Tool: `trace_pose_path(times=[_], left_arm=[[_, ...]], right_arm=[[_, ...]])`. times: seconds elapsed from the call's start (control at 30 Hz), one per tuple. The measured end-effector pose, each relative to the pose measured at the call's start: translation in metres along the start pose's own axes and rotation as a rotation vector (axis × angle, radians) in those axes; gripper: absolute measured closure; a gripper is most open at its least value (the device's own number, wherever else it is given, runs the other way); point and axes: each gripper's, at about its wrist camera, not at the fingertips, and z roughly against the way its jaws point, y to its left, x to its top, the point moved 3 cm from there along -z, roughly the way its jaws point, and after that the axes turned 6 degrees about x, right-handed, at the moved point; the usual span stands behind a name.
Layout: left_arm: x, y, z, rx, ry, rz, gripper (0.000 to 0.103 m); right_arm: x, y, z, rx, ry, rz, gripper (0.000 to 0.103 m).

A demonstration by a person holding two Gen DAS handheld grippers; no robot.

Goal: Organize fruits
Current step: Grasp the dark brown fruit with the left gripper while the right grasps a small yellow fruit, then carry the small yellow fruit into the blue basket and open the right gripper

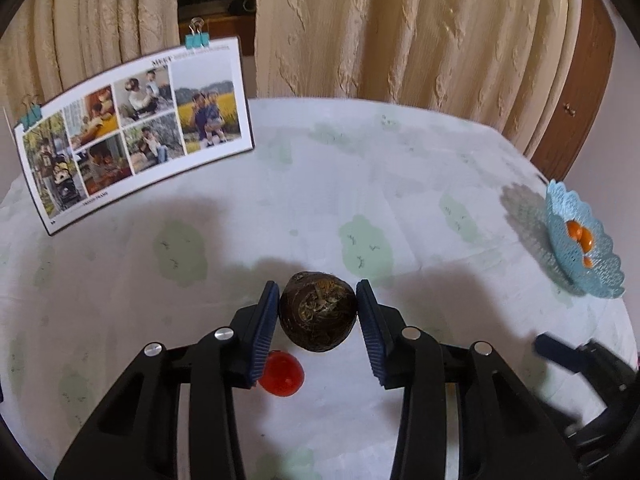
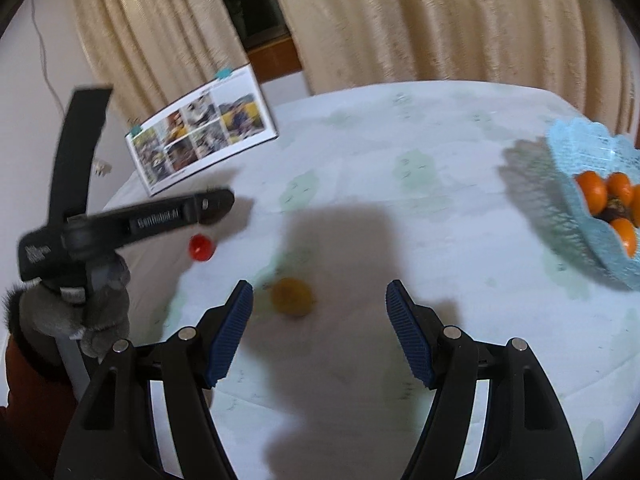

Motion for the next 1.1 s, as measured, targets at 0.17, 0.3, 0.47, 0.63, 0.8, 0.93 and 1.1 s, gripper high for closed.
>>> trace_pose_path(times=[0.17, 0.3, 0.47, 0.63, 0.8, 0.93, 1.1], left_arm=[[0.006, 0.006, 0.015, 0.011, -0.034, 0.02, 0.063], [0.008, 0.007, 0.022, 0.017, -0.051, 0.026, 0.063], [0.008, 0.006, 0.025, 0.014, -0.051, 0.028, 0.063], [0.008, 0.005, 0.025, 0.013, -0.051, 0.031, 0.063], [0.007, 0.003, 0.025, 0.01, -0.048, 0.026, 0.063], [0.006, -0.001, 0.026, 0.008, -0.049, 0.021, 0.063], [0.005, -0.006, 0.028, 0.004, -0.051, 0.012, 0.063]], right_arm=[[0.0, 0.012, -0.016, -0.004, 0.041, 0.035, 0.032], [0.0, 0.019, -0.028, -0.006, 0.071, 0.06, 0.042], [-0.003, 0.022, -0.042, -0.026, 0.118, 0.079, 0.063], [-0.003, 0.02, -0.043, -0.038, 0.117, 0.072, 0.074], [-0.002, 0.017, -0.034, -0.042, 0.093, 0.049, 0.074], [0.002, 0.007, -0.015, -0.053, 0.04, 0.019, 0.074], [0.011, -0.016, 0.012, -0.086, -0.03, -0.043, 0.074]])
